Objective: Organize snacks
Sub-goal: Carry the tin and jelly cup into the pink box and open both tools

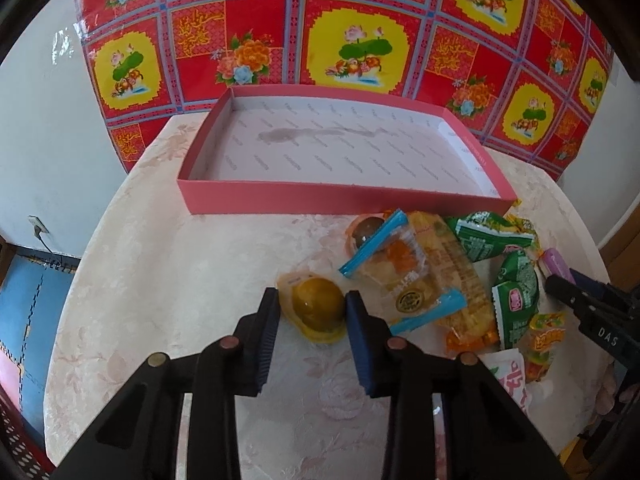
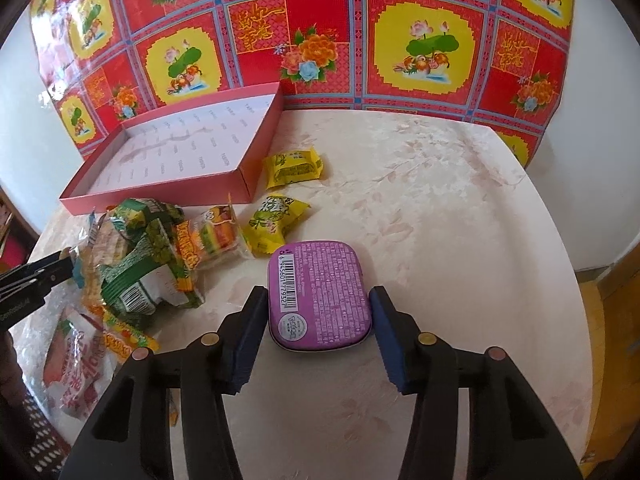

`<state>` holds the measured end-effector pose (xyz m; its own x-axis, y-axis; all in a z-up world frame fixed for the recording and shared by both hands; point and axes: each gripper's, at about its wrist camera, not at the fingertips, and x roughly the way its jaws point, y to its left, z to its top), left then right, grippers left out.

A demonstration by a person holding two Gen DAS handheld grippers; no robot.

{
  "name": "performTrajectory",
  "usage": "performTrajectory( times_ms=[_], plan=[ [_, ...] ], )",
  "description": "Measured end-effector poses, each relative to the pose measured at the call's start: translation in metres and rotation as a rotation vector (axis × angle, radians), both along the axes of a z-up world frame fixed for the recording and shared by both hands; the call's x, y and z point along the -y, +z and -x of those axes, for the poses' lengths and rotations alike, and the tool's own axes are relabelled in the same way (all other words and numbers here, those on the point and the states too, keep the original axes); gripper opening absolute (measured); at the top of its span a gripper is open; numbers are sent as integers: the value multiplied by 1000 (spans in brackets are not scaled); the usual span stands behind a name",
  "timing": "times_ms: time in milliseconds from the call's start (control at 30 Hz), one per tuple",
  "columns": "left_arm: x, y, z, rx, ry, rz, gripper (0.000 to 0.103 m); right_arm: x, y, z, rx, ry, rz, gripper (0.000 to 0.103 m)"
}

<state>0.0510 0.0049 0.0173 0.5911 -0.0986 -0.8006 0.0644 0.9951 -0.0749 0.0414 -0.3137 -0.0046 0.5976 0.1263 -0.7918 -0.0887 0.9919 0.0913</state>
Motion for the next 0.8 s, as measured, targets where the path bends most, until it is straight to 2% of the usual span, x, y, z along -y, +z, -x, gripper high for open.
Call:
performTrajectory(
  times_ms=[433,667,800],
  plan=[
    [-9,26,1,69,2,-4,35,-11,34,6,46,53,-1,52],
    [-17,40,-13,78,11,15,35,-25,59,-10,59,108,-9,52],
    [-19,48,-29,71,17,3,35,-27,71,-25,45,129,-51,52]
  ],
)
